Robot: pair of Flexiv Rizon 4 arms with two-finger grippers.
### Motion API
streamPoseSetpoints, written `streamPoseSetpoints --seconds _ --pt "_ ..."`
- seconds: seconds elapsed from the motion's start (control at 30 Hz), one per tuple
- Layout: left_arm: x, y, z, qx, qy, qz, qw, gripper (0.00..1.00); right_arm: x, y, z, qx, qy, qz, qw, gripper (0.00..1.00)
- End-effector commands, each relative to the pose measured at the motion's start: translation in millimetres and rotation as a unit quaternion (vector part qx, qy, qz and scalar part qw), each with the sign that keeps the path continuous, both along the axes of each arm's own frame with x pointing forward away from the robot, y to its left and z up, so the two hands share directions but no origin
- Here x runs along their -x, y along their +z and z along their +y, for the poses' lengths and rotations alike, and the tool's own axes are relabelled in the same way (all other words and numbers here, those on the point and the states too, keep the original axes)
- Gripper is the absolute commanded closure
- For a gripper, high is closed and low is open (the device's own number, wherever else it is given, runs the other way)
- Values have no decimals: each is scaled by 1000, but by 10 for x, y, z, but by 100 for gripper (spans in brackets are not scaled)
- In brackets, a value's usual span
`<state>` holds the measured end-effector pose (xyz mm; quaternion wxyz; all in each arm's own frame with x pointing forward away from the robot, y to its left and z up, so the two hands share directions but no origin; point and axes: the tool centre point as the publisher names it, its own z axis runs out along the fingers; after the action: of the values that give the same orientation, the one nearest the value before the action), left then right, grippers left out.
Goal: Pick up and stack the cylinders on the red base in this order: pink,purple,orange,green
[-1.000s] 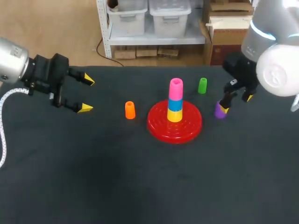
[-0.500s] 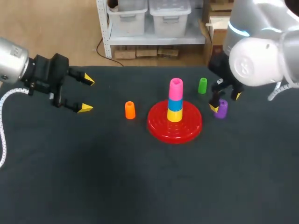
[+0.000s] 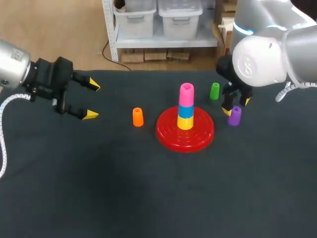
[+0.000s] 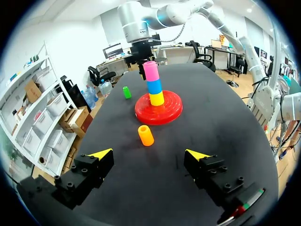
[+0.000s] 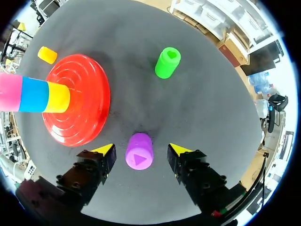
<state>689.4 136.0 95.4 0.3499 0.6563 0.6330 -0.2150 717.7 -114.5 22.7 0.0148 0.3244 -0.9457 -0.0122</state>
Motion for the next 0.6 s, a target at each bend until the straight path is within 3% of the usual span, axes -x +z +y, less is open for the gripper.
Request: streamPoseSetpoints --seconds 0.03,0.27,0.3,0.37,0.43,0.6 --pt "13 -7 4 1 1 -2 1000 0 30 0 -8 0 0 0 1000 24" --pt "13 -7 4 1 1 -2 1000 0 69 7 -13 0 -5 -2 1000 29" --pt "13 -7 4 1 1 -2 1000 0 72 -1 -14 0 -5 -2 1000 51" --pt "13 -7 4 1 1 -2 1000 0 75 -6 -14 0 -6 -1 1000 64" --pt "13 -7 4 1 1 -2 1000 0 80 -16 -14 2 -8 1 1000 100" --pt "13 -7 4 1 1 -2 1000 0 94 62 -53 0 -13 -11 1000 100"
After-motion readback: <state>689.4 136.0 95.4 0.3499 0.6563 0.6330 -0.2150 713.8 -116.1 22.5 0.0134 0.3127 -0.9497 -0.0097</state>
